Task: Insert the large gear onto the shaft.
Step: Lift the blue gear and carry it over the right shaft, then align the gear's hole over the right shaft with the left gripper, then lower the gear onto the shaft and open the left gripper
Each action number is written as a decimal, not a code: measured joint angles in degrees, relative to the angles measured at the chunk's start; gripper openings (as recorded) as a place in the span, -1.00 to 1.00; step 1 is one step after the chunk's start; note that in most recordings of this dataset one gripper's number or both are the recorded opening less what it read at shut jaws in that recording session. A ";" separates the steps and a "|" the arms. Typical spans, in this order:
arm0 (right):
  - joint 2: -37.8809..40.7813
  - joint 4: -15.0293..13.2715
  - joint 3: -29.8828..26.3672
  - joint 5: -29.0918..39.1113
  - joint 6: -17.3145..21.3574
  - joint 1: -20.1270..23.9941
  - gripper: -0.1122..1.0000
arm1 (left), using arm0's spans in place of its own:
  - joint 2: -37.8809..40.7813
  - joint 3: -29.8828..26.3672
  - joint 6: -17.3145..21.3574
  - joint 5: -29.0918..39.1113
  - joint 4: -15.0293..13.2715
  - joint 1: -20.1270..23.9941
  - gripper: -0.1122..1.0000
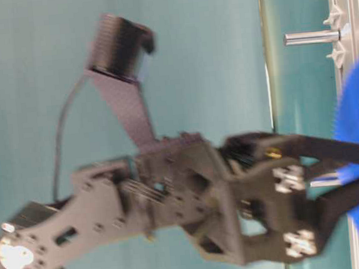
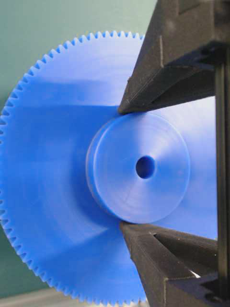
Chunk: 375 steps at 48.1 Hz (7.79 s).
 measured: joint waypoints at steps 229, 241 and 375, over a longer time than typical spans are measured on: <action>-4.22 -0.18 1.67 0.79 0.00 -0.18 -0.77 | 23.12 -42.80 22.76 23.47 0.44 14.59 0.57; -4.22 -0.18 1.67 0.79 0.00 -0.18 -0.77 | 23.29 -43.42 22.76 23.20 0.44 14.68 0.57; -4.39 -0.18 1.67 0.79 0.00 -0.09 -0.77 | 29.09 -68.38 17.93 29.97 0.70 12.57 0.69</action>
